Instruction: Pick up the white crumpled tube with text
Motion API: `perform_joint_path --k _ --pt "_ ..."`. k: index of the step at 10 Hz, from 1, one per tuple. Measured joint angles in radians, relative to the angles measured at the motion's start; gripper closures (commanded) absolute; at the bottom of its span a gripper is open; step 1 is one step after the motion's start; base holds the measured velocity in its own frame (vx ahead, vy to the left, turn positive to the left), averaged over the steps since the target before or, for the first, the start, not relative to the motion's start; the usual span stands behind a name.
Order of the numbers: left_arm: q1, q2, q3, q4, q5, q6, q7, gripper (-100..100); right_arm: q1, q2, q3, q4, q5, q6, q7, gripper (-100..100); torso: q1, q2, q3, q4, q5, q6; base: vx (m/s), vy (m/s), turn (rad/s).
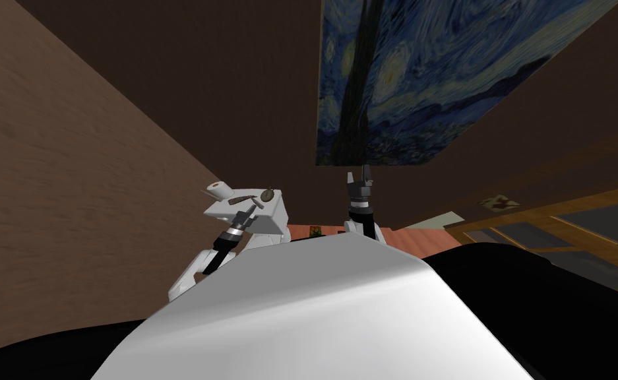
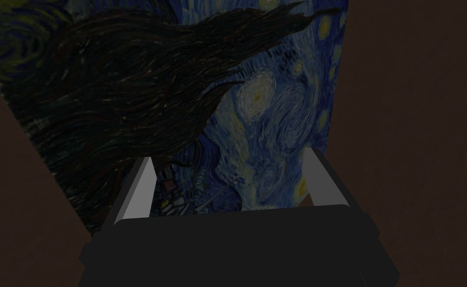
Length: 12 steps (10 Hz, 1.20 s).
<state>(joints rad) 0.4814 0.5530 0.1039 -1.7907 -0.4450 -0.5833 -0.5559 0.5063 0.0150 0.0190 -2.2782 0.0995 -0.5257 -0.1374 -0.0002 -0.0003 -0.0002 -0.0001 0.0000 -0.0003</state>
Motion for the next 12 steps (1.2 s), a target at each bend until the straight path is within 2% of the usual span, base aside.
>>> perform_joint_path --k 2,6,7,8,9,12 --pt "0.0 0.0 0.0 0.0 0.0 0.0 0.0 -100 0.0 0.0 0.0 0.0 0.0 0.0 0.0 0 0.0 0.0 0.0 0.0 0.0 0.0 0.007 0.008 -0.033" --pt "0.049 0.068 -0.016 -0.023 -0.015 0.016 0.032 -100 0.0 0.0 0.0 0.0 0.0 0.0 0.0 0 0.002 -0.001 -0.001 0.0 0.0 0.0 0.02 0.027 -0.052" --pt "0.05 0.069 -0.017 -0.024 -0.016 0.016 0.034 0 0.0 0.0 0.0 0.0 0.0 0.0 0.0 0 0.001 -0.001 -0.001 0.0 0.0 0.0 0.0 0.0 0.0" --pt "0.05 0.069 -0.017 -0.023 -0.016 0.016 0.034 -100 0.0 0.0 0.0 0.0 0.0 0.0 0.0 0 0.0 0.0 0.0 0.0 0.0 0.0 0.0 0.0 0.0" --pt "0.05 0.069 -0.017 -0.023 -0.016 0.016 0.034 100 0.0 0.0 0.0 0.0 0.0 0.0 0.0 0 0.0 0.0 0.0 0.0 0.0 0.0 0.0 0.0 0.0" --pt "0.05 0.069 -0.017 -0.023 -0.016 0.016 0.034 100 0.0 0.0 0.0 0.0 0.0 0.0 0.0 0 0.0 0.0 0.0 0.0 0.0 0.0 0.0 0.0 0.0"
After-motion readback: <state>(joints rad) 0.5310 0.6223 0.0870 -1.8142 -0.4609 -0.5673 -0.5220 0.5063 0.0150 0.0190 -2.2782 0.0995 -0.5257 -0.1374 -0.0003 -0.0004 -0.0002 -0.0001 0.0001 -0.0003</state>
